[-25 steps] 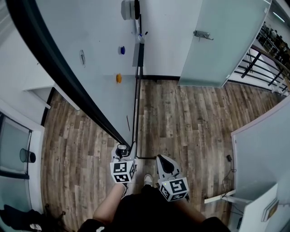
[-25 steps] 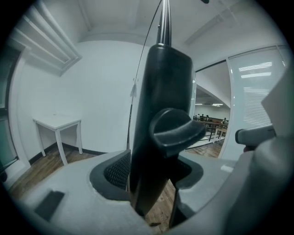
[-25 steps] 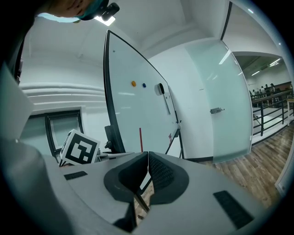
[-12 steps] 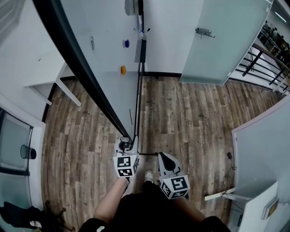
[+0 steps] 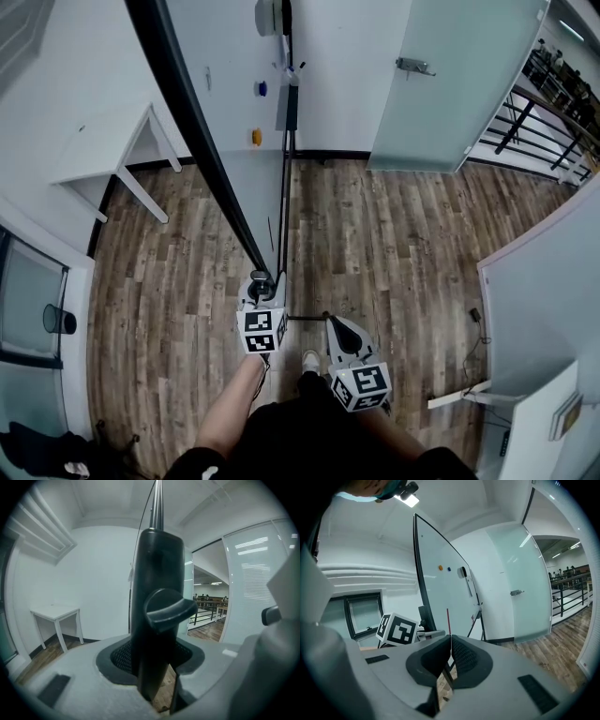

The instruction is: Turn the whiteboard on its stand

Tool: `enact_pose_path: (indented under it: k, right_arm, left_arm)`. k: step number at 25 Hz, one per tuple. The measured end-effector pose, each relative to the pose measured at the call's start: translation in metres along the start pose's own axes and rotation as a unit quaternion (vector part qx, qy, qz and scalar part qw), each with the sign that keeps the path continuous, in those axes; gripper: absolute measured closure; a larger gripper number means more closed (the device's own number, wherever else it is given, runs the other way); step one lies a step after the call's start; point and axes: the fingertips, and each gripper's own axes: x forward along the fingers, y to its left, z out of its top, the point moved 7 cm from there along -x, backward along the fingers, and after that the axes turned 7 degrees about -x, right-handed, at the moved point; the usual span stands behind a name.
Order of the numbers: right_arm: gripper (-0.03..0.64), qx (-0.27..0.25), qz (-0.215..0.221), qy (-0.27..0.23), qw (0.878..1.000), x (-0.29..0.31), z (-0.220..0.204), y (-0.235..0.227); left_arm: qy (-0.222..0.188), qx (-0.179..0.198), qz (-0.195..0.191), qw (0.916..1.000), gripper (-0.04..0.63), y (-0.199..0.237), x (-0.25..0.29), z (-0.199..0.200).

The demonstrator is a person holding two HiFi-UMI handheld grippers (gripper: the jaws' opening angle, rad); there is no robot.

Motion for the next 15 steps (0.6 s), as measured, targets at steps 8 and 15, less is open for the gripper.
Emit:
enact_pose_path:
  k: [8,15]
  right_arm:
    - [0.603,-0.001,-0.020,-0.003,1.000,-0.022,-0.005,0.018]
    - [0.603,0.003,-0.043,-0.006,0.999,-0.046,-0.012,0.026]
  left_arm:
    - [0.012,0.005,-0.013,0.9998,0.413,-0.008,-0.013,-0.005]
    - [0.012,0.005,-0.019,0.9997,0.411,-0.033,-0.039,-0.022]
